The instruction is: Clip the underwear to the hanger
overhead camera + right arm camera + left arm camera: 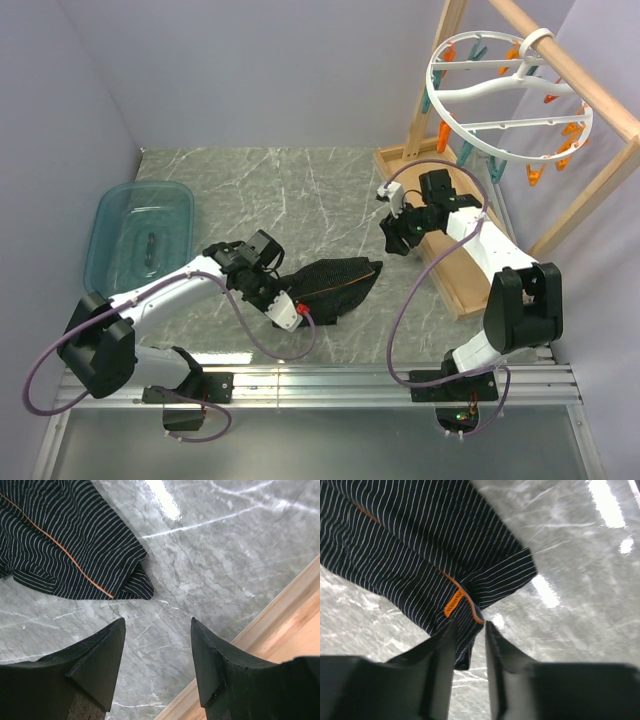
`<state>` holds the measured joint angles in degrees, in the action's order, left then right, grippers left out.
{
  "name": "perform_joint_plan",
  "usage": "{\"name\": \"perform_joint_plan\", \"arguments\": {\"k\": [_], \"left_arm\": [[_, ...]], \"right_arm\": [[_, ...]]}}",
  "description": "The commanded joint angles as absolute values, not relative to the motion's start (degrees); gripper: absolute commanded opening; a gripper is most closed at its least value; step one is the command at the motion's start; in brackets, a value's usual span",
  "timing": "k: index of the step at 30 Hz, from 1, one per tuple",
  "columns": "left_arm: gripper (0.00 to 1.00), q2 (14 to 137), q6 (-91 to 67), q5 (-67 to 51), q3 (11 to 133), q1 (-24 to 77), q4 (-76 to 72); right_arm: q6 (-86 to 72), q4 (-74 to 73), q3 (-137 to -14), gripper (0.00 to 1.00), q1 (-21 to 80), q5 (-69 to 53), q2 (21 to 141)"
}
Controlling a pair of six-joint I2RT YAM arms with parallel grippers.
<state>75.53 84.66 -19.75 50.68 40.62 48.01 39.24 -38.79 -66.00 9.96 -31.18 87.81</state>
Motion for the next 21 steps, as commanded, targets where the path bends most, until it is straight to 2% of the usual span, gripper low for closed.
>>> {"name": "perform_joint_plan", "arguments": {"k": [1, 3, 7, 9, 14, 21], "left_arm": [[0.28, 76.55, 85.09, -19.25, 51.58, 40.78, 45.62], [0.18, 77.08, 83.94, -19.68, 52.03, 40.78, 45.18], [0.06, 77.17, 80.87, -22.05, 52.64, 38.24, 43.95], [0.0, 78.04, 78.41, -26.95, 54.04, 33.94, 43.42], [0.0, 84.27, 64.18, -37.86, 63.44, 18.41, 41.75], [0.0, 97.37, 53.01, -44.11, 68.64, 10.29, 42.01]], "right_arm": [[38.23, -40.08, -68.38, 0.62, 9.05, -32.34, 88.5], [38.32, -39.9, -68.29, 0.61, 8.7, -32.34, 88.77], [38.5, -39.99, -68.99, 0.61, 7.91, -32.78, 89.56], [38.76, -39.99, -69.69, 0.61, 7.3, -33.22, 90.17], [39.64, -38.32, -69.96, 0.61, 6.42, -34.36, 90.35], [47.27, -32.53, -66.98, 0.6, 6.33, -42.08, 88.77]]}}
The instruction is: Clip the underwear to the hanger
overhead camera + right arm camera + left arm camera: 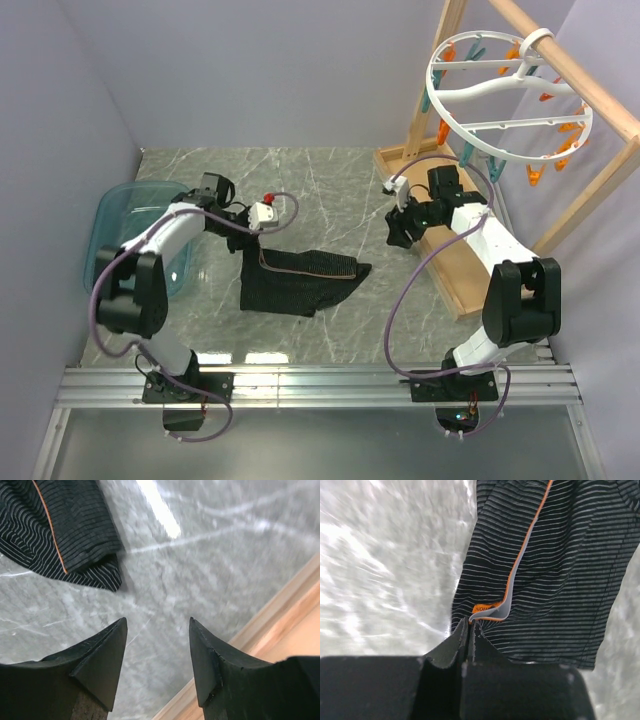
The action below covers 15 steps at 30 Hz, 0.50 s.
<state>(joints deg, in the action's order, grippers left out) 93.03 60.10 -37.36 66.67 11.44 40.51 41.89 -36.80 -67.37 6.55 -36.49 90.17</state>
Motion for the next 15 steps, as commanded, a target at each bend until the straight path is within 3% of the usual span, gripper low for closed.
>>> {"name": "perform_joint_plan", "arguments": {"k": [1, 15], "left_arm": [[0.0, 98.17, 51.61, -44.73, 69.43, 10.02, 41.84], [0.0, 105.03, 47.11, -47.99, 74.0, 9.32, 41.66]], "right_arm": [[48.94, -31.3, -65.84, 0.59, 6.24, -42.88, 87.2], [83.31, -5.65, -38.95, 0.52, 11.86, -46.4, 76.56]]}}
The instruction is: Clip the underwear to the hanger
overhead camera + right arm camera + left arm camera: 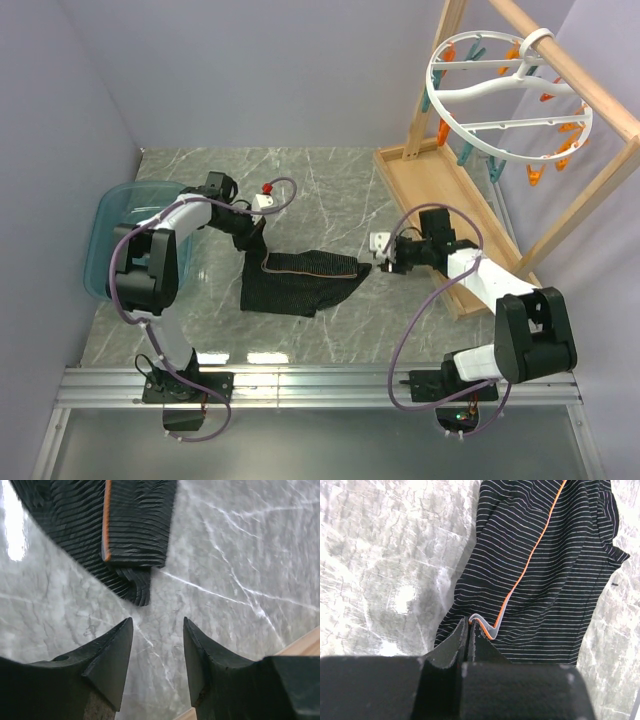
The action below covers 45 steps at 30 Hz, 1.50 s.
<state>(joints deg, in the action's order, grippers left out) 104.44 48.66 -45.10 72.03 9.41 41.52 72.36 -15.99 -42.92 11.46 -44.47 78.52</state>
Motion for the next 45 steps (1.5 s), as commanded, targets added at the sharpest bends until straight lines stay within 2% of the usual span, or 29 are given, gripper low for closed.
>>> {"name": "perform_joint_plan", "arguments": {"k": [1, 10, 45], "left_arm": [[0.0, 105.12, 46.76, -48.16, 74.18, 9.32, 41.57], [0.0, 104.5, 46.32, -47.73, 73.74, 9.32, 41.22], [0.0, 104.85, 46.14, -48.43, 74.18, 9.32, 40.87]], "right_arm": [[83.84, -4.15, -38.07, 0.5, 12.21, -46.84, 76.03], [82.89, 7.55, -32.7, 0.47, 15.29, -49.66, 75.06], [93.78, 8.0, -30.15, 0.44, 22.32, -42.89, 81.91]]}}
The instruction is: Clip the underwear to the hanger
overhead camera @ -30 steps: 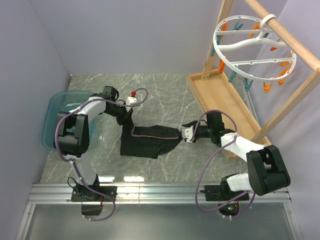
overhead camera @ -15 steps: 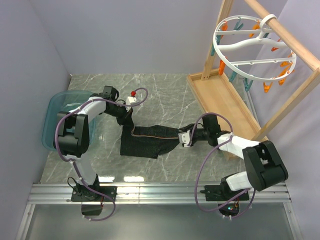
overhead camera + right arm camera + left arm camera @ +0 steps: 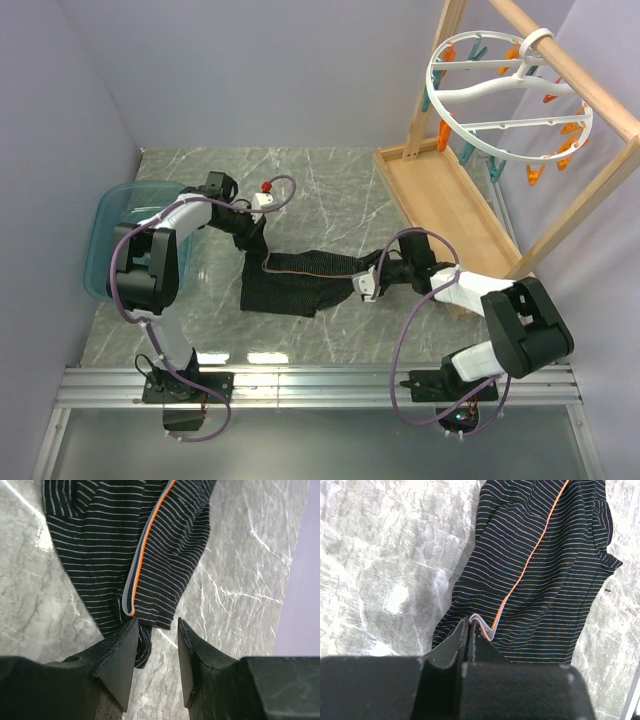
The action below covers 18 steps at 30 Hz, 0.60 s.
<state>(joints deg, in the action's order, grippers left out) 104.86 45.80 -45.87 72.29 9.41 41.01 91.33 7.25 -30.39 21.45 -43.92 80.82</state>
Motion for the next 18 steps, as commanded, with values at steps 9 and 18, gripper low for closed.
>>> {"name": "perform_joint_plan", "arguments": {"k": [9, 18], "left_arm": [[0.0, 105.03, 47.19, -48.25, 74.97, 9.23, 41.31], [0.0, 105.64, 47.29, -48.52, 74.79, 8.96, 40.96]], "right_arm": [[98.17, 5.45, -31.2, 0.42, 22.94, -40.78, 83.76], [99.23, 5.89, -31.28, 0.42, 23.91, -39.9, 84.37]]}}
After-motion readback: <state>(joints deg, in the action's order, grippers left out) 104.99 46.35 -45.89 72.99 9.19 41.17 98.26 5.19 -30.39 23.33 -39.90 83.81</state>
